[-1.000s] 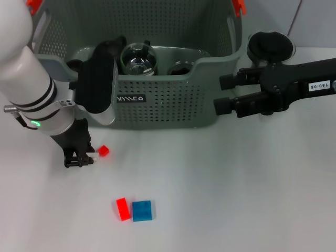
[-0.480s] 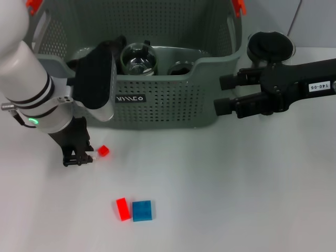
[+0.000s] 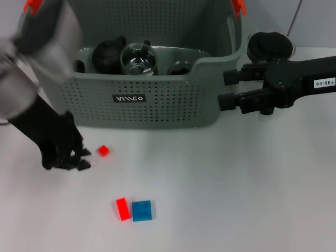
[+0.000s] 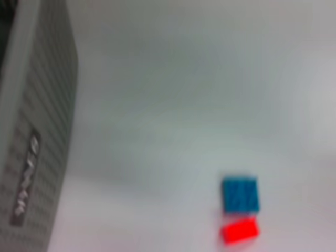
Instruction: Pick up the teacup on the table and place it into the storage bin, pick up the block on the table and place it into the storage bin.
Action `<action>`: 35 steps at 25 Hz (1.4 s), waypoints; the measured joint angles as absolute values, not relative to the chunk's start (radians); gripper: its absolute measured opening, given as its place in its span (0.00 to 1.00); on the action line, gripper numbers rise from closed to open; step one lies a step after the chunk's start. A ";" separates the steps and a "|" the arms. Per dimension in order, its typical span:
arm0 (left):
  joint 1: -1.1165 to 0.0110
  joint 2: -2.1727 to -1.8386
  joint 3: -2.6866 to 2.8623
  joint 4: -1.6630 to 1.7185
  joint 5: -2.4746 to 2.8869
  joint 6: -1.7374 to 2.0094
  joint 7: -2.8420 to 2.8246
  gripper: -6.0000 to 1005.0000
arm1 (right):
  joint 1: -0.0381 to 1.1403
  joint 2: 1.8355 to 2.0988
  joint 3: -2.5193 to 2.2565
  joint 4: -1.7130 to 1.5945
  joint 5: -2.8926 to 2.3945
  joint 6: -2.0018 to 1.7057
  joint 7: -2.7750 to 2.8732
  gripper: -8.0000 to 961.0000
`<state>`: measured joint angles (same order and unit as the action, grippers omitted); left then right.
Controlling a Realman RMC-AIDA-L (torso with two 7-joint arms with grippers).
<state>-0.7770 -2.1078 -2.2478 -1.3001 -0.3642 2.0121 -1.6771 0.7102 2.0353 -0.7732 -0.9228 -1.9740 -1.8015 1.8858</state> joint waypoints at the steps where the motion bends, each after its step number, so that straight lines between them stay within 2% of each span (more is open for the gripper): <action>1: -0.778 -2.097 -2.278 -1.327 -0.403 2.047 -1.694 0.16 | 0.710 2.035 -0.773 -0.923 -1.974 -1.802 1.882 0.96; 6: -0.740 -2.033 -2.255 -1.373 -0.644 2.061 -1.809 0.16 | 0.710 2.031 -0.773 -0.922 -1.974 -1.809 1.874 0.96; 8: -0.747 -2.021 -2.275 -1.363 -0.726 2.046 -1.819 0.16 | 0.712 2.029 -0.771 -0.922 -1.974 -1.812 1.869 0.96; 17: -0.851 -2.002 -2.320 -1.181 -0.790 1.765 -1.826 0.16 | 0.712 2.026 -0.769 -0.921 -1.965 -1.828 1.853 0.96; 27: -0.931 -1.942 -2.331 -0.907 -0.751 1.316 -1.994 0.17 | 0.701 2.023 -0.767 -0.910 -1.966 -1.863 1.848 0.96; 31: -0.928 -1.938 -2.326 -0.889 -0.720 1.225 -2.075 0.17 | 0.698 2.020 -0.769 -0.910 -1.971 -1.871 1.855 0.96; 35: -0.923 -1.948 -2.322 -0.894 -0.638 1.179 -2.169 0.17 | 0.698 2.016 -0.771 -0.910 -1.971 -1.873 1.856 0.96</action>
<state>-0.9235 -1.9479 -2.3221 -0.8943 -0.6381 1.1787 -2.1687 0.6979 2.0164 -0.7707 -0.9096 -1.9712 -1.8735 1.8564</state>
